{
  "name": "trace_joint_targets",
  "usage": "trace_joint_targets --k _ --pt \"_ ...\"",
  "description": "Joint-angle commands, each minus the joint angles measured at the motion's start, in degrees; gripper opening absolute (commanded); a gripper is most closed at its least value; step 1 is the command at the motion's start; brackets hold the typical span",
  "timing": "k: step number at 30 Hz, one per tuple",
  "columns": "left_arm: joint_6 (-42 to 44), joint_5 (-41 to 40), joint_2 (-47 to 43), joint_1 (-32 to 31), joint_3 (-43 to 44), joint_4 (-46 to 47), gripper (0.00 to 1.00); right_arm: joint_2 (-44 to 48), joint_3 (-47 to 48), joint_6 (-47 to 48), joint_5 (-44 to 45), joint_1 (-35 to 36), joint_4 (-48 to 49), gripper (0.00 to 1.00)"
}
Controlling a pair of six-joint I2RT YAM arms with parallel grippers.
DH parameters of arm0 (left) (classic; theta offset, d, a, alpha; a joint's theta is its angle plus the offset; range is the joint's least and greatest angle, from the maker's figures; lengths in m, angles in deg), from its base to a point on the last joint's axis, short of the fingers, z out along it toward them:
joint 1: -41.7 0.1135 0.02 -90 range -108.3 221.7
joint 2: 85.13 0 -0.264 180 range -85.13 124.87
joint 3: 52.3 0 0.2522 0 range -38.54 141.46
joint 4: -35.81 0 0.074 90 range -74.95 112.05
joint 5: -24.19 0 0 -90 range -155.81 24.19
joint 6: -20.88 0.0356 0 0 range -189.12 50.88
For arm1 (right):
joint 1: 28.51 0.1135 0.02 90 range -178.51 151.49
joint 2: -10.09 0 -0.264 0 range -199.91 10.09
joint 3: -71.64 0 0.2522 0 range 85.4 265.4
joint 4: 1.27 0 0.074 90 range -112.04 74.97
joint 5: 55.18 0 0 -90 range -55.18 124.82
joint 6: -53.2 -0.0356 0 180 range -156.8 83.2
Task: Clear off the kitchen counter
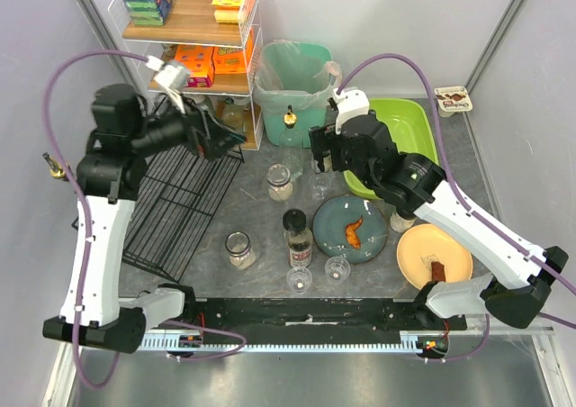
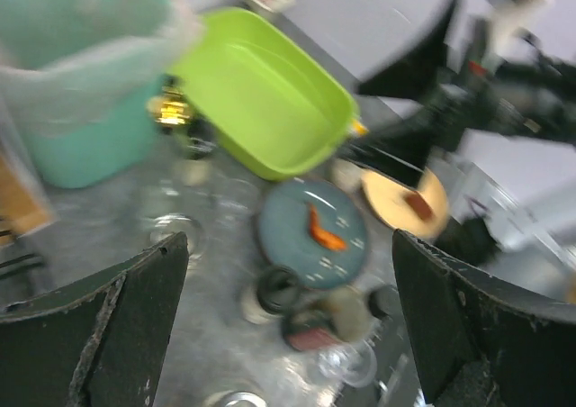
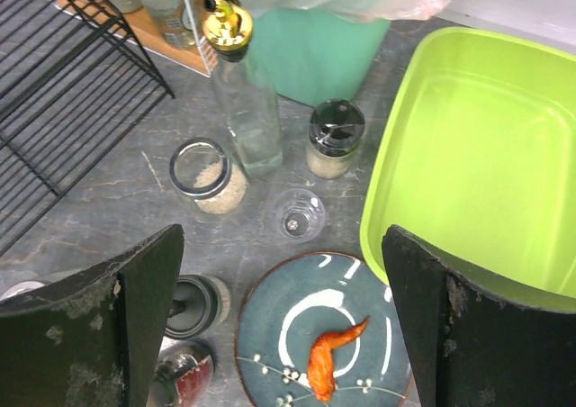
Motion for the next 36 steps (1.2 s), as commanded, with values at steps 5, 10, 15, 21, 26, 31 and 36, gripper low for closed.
trace_joint_targets --k 5,10,15,21,26,31,36 --pt "7.84 -2.06 -4.93 -24.95 -8.57 3.64 0.98 2.03 -0.31 -2.24 4.05 -2.78 -1.21 0.98" --pt "8.65 -6.65 -7.57 -30.24 -15.69 3.81 0.97 2.82 -2.69 -5.41 3.0 -6.03 -1.39 0.98" --pt "9.88 -10.41 -8.71 -38.93 -23.96 7.5 0.95 3.34 -4.89 -6.9 -0.24 -8.58 -0.42 0.98" --pt "9.97 -24.47 -6.87 -46.94 -28.88 11.27 0.92 3.96 -7.88 -7.78 -4.12 -9.73 2.83 0.98" --pt "9.79 -28.89 -5.38 -49.93 -31.53 15.76 0.91 3.87 -8.76 -8.14 -4.82 -10.17 3.01 0.98" --pt "10.32 -28.8 -2.83 -50.99 -32.58 15.86 0.79 4.31 -9.81 -8.4 -4.73 -10.96 3.18 0.98" --pt "10.32 -28.98 -1.77 -51.34 -33.29 15.77 0.71 4.58 -10.6 -8.66 -5.17 -11.75 3.27 0.98"
